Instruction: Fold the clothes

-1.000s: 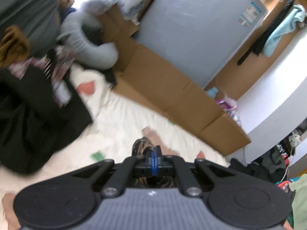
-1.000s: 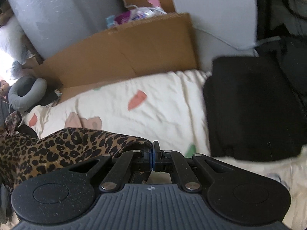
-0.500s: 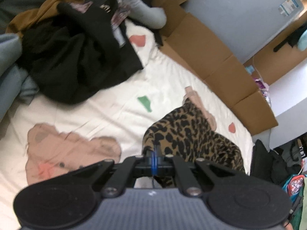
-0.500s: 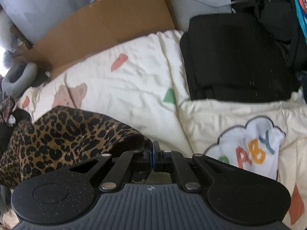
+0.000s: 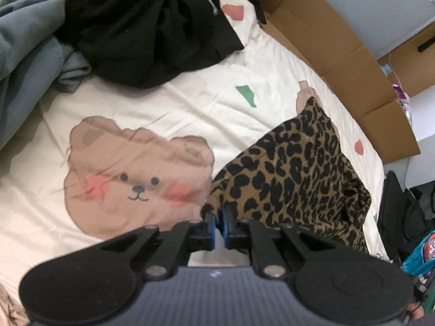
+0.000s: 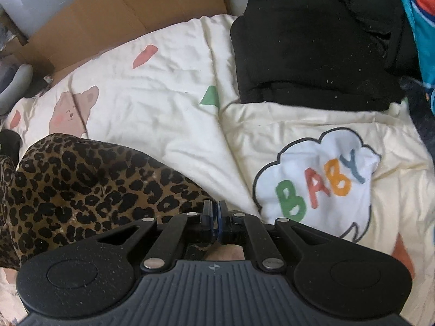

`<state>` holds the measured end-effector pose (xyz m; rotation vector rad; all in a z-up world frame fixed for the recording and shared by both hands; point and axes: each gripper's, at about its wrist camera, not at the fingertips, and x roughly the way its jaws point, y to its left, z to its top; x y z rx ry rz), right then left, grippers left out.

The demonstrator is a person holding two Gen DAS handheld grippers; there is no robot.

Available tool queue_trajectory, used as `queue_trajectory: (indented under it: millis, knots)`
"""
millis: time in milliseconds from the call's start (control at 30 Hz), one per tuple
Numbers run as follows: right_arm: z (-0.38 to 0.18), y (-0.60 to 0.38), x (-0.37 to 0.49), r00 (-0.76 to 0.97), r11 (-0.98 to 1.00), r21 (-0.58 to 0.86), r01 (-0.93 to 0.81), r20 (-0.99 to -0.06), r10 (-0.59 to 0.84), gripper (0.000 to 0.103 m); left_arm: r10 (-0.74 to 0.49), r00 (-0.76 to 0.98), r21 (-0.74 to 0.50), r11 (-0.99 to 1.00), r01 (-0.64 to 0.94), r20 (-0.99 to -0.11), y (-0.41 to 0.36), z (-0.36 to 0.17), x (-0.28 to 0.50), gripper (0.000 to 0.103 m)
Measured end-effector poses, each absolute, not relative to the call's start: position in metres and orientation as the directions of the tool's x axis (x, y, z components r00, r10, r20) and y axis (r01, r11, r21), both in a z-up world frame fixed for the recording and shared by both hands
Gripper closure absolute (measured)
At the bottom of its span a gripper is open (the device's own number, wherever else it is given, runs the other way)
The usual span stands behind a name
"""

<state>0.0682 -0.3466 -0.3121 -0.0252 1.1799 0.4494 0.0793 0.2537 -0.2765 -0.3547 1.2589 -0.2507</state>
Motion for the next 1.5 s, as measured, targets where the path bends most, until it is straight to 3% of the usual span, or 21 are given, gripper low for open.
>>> queue_trajectory:
  millis: [167,267,333,600,733,1000,1367,1467,1500]
  knots:
    - [-0.302,-0.346,0.068,0.336,0.912,0.192,-0.362,-0.886,0.32,0.094,-0.337,0.284,-0.359,0.933,-0.029,-0.898,0.263,-0.272,0.068,0.085]
    - [-0.299,-0.336,0.069,0.328,0.891,0.234,-0.389,-0.869,0.372,0.082,-0.33,0.277,-0.358,0.932,-0.055,-0.902,0.273,-0.272,0.063,0.085]
    - [-0.301,-0.322,0.069,0.305,0.866,0.262,-0.427,-0.86,0.41,0.065,-0.319,0.28,-0.349,0.935,-0.066,-0.906,0.277,-0.271,0.063,0.084]
    - [-0.321,-0.259,0.057,0.18,0.759,0.303,-0.576,-0.859,0.48,0.063,-0.307,0.315,-0.338,0.94,-0.046,-0.898,0.273,-0.268,0.082,0.068]
    - [-0.332,-0.235,0.052,0.142,0.717,0.295,-0.631,-0.865,0.481,0.055,-0.308,0.327,-0.327,0.945,-0.001,-0.893,0.259,-0.272,0.097,0.059]
    - [-0.357,-0.211,0.045,0.097,0.673,0.244,-0.698,-0.899,0.427,0.055,-0.335,0.32,-0.308,0.942,0.133,-0.886,0.212,-0.297,0.136,0.045]
    - [-0.38,-0.211,0.035,0.092,0.645,0.201,-0.737,-0.916,0.39,0.058,-0.278,0.239,-0.214,0.941,0.264,-0.93,0.166,-0.345,0.168,0.045]
    - [-0.382,-0.209,0.032,0.1,0.63,0.186,-0.754,-0.916,0.39,0.071,-0.261,0.227,-0.186,0.934,0.304,-0.938,0.159,-0.353,0.171,0.044]
    - [-0.381,-0.208,0.032,0.099,0.629,0.186,-0.755,-0.916,0.39,0.08,-0.257,0.223,-0.18,0.932,0.315,-0.94,0.157,-0.355,0.172,0.043]
